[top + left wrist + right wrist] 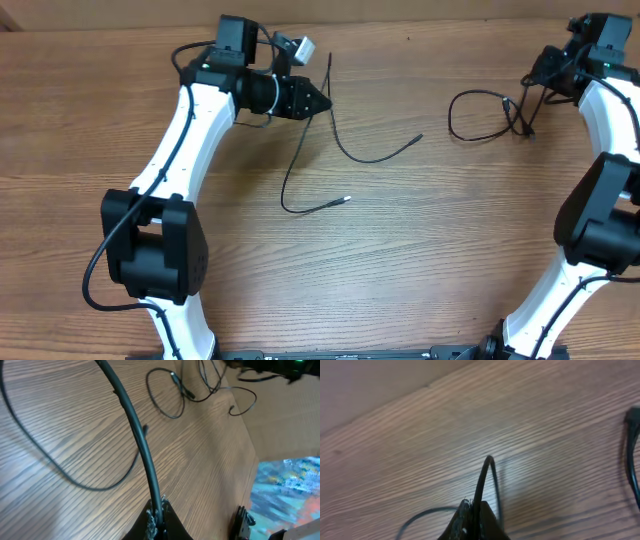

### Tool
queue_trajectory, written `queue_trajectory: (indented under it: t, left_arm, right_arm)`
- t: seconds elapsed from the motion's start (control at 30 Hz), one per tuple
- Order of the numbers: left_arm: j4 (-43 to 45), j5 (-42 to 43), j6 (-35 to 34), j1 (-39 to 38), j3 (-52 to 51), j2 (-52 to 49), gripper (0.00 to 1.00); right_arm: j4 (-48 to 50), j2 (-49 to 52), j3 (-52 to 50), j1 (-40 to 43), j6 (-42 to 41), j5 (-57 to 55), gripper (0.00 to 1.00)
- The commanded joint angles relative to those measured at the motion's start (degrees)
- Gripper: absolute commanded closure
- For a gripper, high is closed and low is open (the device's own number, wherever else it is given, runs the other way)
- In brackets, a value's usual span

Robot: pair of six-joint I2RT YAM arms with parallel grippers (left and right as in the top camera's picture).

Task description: Untangle cables

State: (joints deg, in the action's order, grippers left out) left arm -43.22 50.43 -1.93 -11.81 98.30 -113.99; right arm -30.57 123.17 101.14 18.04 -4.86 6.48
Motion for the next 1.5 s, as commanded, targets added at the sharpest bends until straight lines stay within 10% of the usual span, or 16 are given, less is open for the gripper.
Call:
queue_trajectory:
  t: [0.0,0.03,0.13,0.5,1.03,1.47]
  left_arm:
    - [1.6,0.0,-0.6,-2.4,0.9,2.5,0.96]
    - [2.0,0.0,-0.6,-3.0,0.9,2.5,0.96]
    - [2.9,0.0,-0.6,-4.0,0.9,2.5,0.96]
    - [1.0,-0.5,4.2,-8.9,1.0,5.8,0.96]
    - [-1.7,-4.6,5.9,-9.1,1.0,19.4,0.96]
    - [-8.7,-4.5,5.8,-3.7,1.0,19.4,0.96]
  right_arm:
    - [1.4,2.8,0.5,1.2,0.2,-1.5,0.96]
    - [1.2,2.9,0.5,1.3,0.2,-1.5,0.86]
    - [-1.0,2.8,0.5,1.3,0.3,-1.4,0.00]
    - [-13.6,-5.2,0.5,1.2,1.0,7.8,0.00]
    - [-26.5,-10.1,-1.5,-5.9,25.5,60.0,0.00]
    - [-18.5,-10.1,-1.5,-27.5,28.5,47.8,0.00]
